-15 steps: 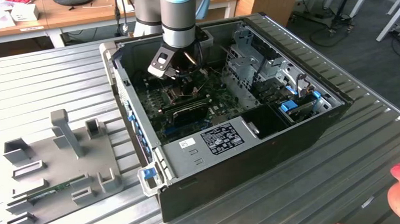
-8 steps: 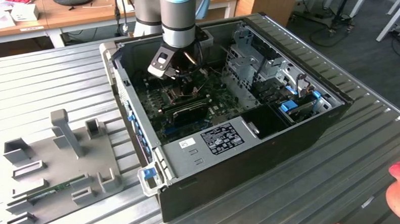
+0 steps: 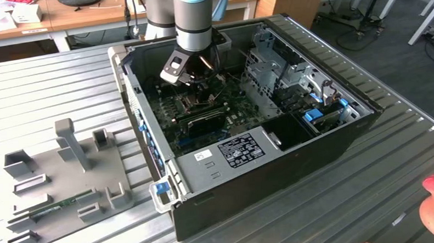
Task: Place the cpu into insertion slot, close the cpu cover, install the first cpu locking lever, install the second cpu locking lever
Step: 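Place the cpu into insertion slot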
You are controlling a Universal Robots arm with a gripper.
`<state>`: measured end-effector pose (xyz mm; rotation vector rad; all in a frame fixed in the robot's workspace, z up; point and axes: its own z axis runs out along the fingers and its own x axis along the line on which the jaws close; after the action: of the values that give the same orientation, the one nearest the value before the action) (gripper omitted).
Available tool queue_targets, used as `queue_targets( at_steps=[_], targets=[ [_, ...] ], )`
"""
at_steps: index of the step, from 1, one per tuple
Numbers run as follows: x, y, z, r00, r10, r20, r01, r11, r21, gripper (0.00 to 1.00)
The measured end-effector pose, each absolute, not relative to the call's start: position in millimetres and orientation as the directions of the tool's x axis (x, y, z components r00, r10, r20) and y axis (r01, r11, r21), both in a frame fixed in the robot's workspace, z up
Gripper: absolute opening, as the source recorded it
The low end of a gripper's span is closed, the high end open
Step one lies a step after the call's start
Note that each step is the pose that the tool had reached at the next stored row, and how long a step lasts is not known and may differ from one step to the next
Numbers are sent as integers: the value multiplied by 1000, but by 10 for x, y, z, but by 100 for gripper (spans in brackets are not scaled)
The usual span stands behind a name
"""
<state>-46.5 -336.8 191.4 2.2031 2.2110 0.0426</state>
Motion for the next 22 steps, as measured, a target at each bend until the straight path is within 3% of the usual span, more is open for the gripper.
queue_targets(
  at_steps=[22],
  targets=[
    [-459, -3367, 1965, -4, 1000, 3, 999, 4, 33, 55]
  ],
)
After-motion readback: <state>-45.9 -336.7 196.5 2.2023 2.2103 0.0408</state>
